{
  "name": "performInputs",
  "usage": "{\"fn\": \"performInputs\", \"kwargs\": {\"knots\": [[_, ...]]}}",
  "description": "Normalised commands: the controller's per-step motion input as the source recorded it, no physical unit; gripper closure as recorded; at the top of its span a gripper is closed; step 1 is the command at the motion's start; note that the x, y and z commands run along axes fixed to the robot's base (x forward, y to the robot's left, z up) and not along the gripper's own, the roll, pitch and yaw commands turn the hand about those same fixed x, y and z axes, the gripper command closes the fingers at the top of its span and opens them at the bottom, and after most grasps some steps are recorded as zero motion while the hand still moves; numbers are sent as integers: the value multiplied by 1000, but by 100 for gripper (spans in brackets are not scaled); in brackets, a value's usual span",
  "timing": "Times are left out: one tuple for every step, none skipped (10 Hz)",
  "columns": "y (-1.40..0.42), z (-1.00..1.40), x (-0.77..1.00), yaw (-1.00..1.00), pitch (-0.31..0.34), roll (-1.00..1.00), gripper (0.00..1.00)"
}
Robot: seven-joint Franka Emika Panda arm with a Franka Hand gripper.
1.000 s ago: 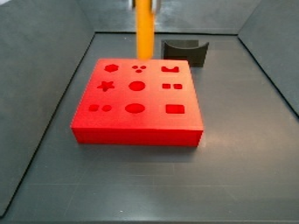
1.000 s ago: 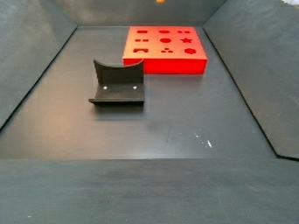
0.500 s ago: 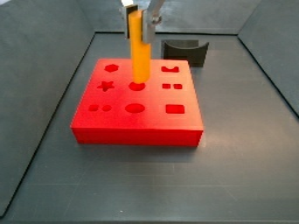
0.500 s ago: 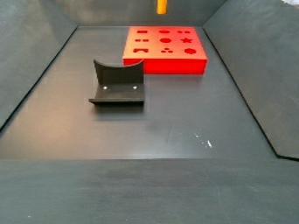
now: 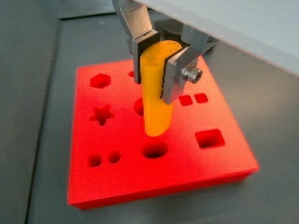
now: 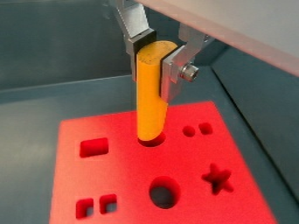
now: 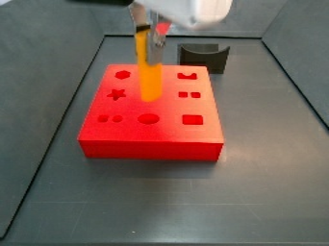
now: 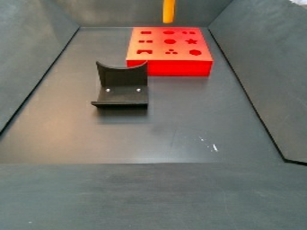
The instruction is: Insert the oval object.
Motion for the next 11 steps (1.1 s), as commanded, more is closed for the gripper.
{"fn": "performInputs", "kwargs": {"knots": [[-26, -349, 0, -1000, -41, -76, 100], [-17, -363, 0, -1000, -20, -71, 100], [0, -389, 0, -1000, 0, -59, 100], [0, -394, 0, -1000, 0, -57, 100], [-3, -369, 0, -1000, 0, -60, 100], [0, -289, 0, -1000, 0, -61, 100], [-14, -217, 0, -1000, 0, -74, 100], [-17, -40, 9, -1000, 3, -94, 100], [-26, 0, 9, -1000, 23, -83, 100], [-160, 83, 63, -923, 23, -101, 100], [-37, 80, 137, -106, 6, -1, 100]]}}
